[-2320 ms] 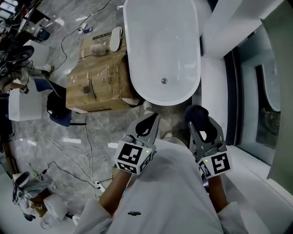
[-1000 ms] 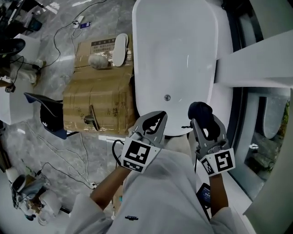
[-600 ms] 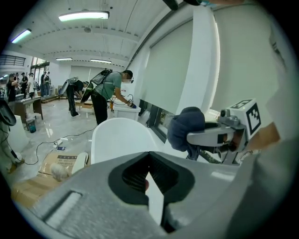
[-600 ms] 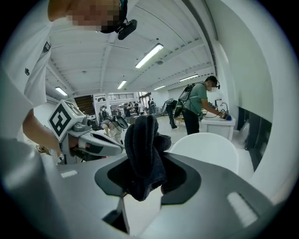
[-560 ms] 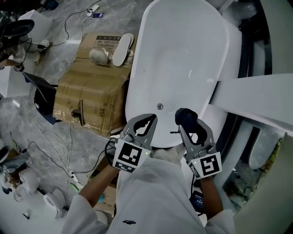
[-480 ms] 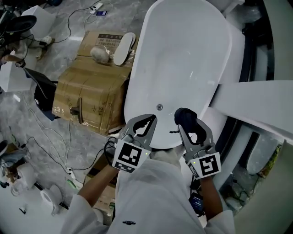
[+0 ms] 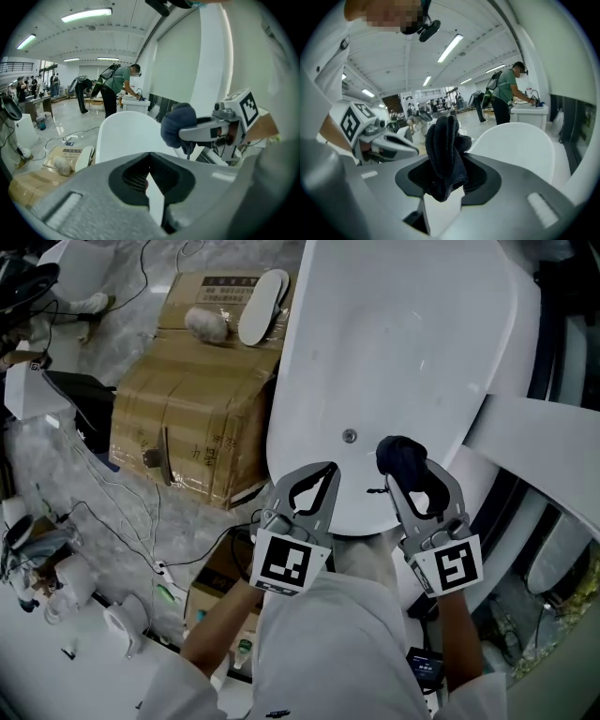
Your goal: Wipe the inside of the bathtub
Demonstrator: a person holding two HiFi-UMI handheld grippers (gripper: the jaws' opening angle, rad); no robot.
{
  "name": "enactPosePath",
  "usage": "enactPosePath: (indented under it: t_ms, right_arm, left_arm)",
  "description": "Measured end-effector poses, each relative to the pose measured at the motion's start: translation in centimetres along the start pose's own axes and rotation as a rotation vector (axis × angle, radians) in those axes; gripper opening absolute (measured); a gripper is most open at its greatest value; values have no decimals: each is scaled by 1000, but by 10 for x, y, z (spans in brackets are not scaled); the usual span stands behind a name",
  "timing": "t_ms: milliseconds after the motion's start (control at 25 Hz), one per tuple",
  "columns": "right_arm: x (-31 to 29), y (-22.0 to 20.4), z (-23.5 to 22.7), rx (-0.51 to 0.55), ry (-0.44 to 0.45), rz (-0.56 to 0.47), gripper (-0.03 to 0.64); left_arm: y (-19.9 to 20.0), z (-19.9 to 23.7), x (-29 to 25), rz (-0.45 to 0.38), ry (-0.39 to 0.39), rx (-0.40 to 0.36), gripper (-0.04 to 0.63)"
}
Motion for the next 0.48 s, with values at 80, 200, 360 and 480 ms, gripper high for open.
enactPosePath:
  t_ms: [80,200,360,480]
  right_arm:
    - [-18,-10,6,52,5,57,153]
    - [-42,-21,10,40,-14,63,153]
    - [-69,-43,15,40,0,75,153]
    - [-89,-57,13,46,-4,79,153]
  left_arm:
    - [-8,9,-6,-13,-13,-47,0]
    - [-27,26,-20,23,-23,-46,0]
    - [-47,42,-41,38,-33,-86,0]
    - [-64,53,-56,38,-35,-89,-2]
Point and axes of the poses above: the fingertips, and each gripper's own axes: x backward along the fingers, z to its left, y out of its top, the point moved 8 cm from there along x, backward along the fingers, and after that the axes turned 3 degrees about z, right-handed, at the moved point
